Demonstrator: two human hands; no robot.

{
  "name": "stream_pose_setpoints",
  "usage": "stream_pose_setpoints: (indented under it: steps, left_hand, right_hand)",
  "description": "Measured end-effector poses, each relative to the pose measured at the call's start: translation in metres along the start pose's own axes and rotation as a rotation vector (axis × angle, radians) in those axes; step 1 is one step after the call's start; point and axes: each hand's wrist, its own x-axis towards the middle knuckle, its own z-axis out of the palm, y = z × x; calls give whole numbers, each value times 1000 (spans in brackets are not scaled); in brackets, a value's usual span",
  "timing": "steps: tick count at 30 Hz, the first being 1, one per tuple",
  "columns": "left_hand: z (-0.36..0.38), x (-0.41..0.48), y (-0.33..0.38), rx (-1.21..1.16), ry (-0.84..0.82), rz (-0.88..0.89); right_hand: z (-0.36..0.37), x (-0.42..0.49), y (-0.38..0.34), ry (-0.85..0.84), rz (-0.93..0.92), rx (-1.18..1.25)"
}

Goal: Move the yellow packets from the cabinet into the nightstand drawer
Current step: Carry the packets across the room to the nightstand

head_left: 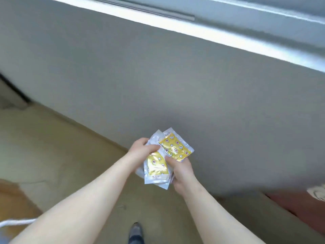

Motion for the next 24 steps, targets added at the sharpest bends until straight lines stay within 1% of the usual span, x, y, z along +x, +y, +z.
stream_pose_setpoints:
  steps: [6,10,13,17,24]
  left_hand:
    - [-167,1,6,-269,336,-3]
    - [-246,-4,-1,-386,503,-26]
    - [-292,-1,-4,-461,614,-44]
    - [-348,20,1,-557,754,-45]
    - [-436,71,38,-691,974,-33]
  right_hand:
    - [166,44,10,-385,2,-210]
    - [252,62,26,-575,61,-317]
    - [306,81,35,-667,117,-370]
    - [378,120,36,-751,196,-485]
    - [500,192,17,-948,279,-608]
